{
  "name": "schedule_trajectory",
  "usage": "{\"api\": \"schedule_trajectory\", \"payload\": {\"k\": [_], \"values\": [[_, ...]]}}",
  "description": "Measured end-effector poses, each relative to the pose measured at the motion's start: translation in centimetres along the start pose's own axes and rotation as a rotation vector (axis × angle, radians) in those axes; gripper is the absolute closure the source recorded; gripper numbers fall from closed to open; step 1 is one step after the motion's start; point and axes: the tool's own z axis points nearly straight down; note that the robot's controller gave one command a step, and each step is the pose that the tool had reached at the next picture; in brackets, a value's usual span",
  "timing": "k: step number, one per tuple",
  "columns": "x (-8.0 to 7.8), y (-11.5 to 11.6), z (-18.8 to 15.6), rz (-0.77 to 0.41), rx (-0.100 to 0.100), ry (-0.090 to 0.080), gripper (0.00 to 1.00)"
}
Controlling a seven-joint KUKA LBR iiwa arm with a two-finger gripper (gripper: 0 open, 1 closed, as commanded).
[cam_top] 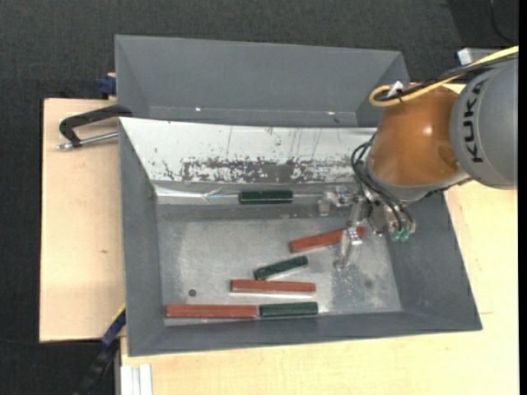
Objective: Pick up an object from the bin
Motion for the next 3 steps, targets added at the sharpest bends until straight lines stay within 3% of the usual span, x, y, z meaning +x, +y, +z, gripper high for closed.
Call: {"api": "schedule_trajectory", "payload": {"k": [1, 2, 3], "values": [[-0.5, -0.9, 4.0, -0.132, 0.000, 0.004, 0.00], [-4.0, 0.5, 4.1, -0.179, -0.001, 0.000, 1.00], [-4.0, 0.5, 4.1, -0.179, -0.001, 0.000, 1.00]]}}
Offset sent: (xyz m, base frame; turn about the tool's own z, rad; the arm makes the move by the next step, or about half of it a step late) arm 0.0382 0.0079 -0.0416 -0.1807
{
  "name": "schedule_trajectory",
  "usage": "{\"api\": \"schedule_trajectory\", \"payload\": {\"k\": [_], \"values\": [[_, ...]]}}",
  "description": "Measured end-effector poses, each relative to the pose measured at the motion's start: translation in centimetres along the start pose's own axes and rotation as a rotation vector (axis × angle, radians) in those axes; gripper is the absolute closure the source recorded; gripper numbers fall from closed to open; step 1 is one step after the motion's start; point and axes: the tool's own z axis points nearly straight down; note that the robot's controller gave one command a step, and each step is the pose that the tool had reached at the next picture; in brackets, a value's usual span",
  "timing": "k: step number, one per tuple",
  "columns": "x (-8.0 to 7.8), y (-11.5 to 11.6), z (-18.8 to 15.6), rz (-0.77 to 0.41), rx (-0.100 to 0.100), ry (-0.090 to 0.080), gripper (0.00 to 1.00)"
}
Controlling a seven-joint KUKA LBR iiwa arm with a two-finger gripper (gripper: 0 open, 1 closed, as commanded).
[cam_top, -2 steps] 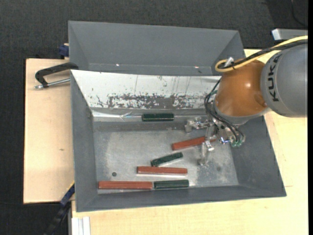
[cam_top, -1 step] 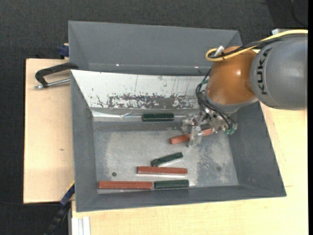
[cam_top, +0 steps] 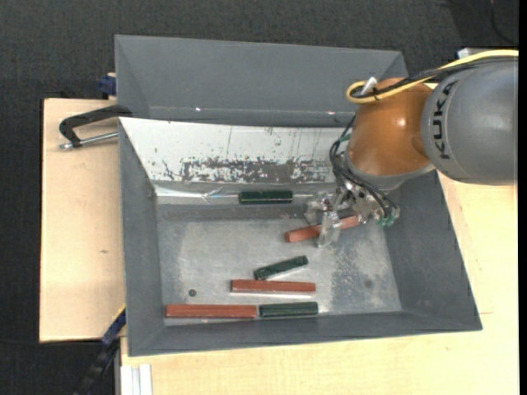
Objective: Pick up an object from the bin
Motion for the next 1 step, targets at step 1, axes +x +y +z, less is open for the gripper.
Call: {"api": "schedule_trajectory", "payload": {"k": [1], "values": [[0.03, 0.02, -0.18, 0.000, -0.001, 0.001, 1.00]]}}
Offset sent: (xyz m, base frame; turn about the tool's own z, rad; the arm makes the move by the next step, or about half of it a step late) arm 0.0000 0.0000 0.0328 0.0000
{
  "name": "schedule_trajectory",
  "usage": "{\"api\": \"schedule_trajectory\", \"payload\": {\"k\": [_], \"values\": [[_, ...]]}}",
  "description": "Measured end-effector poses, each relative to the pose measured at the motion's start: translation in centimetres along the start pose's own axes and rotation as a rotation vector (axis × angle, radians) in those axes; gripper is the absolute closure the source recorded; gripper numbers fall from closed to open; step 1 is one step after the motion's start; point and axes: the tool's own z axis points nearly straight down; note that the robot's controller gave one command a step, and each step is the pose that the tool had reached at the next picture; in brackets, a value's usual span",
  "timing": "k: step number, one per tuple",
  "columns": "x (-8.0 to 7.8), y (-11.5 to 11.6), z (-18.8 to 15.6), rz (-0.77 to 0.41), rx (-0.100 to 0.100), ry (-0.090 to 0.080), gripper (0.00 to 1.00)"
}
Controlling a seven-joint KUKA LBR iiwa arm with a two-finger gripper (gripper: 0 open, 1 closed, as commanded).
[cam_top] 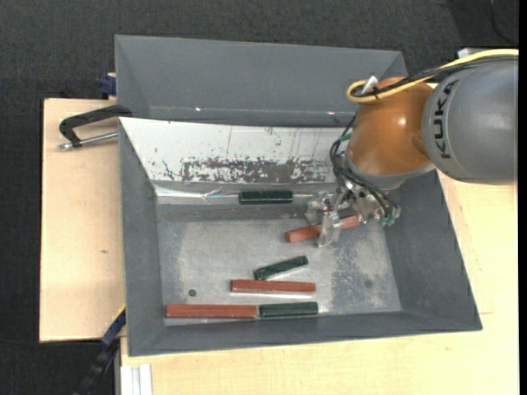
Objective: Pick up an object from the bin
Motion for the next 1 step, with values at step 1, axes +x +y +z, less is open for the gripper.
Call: {"api": "schedule_trajectory", "payload": {"k": [1], "values": [[0.01, 0.02, -0.82, 0.000, 0.000, 0.001, 1.00]]}}
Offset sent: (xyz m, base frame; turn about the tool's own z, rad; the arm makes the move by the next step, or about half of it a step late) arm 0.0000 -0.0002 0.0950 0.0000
